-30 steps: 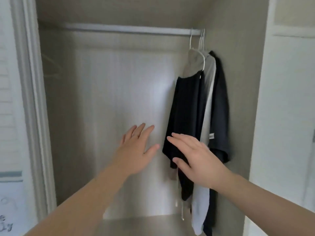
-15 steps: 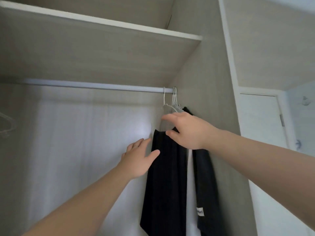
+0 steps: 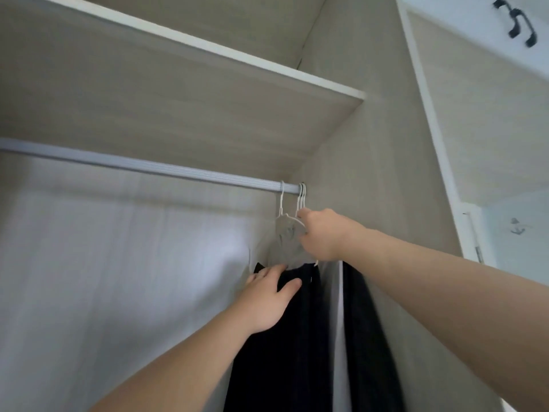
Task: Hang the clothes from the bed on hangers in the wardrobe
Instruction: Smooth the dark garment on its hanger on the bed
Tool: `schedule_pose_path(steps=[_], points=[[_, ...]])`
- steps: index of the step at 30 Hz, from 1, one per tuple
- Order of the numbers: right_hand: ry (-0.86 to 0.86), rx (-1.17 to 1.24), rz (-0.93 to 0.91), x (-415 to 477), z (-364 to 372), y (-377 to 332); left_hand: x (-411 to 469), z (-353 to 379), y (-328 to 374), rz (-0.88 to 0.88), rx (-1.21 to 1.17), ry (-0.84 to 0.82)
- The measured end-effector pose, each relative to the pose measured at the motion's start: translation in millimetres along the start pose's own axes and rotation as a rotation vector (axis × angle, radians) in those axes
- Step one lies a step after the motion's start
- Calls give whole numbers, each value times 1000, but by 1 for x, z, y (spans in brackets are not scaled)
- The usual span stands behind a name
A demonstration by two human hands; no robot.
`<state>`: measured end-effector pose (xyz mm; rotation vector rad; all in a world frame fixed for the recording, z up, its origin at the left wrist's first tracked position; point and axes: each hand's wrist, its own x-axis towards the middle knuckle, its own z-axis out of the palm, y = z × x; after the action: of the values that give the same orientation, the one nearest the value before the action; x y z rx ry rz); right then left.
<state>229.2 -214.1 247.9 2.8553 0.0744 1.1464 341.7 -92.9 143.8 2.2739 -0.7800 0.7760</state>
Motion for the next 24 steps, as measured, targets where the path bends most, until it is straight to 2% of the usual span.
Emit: schedule_pose_path(steps=[6,8,11,13,20,24], points=[[-16,15,109,13,9,-16,20,14,-11,76,-180,23],[-17,171,183,23,10,-21,24,16,-19,97,-218,14],[-83,641,356,35,12,-29,23,9,-28,108,-251,8],[-85,844,404,39,13,-34,21,4,-35,95,-277,1],[-146,1203,606,63,22,-48,19,-20,-53,118,-307,-46],[-9,1321,629,67,35,-56,16,-22,-56,136,-303,-56]])
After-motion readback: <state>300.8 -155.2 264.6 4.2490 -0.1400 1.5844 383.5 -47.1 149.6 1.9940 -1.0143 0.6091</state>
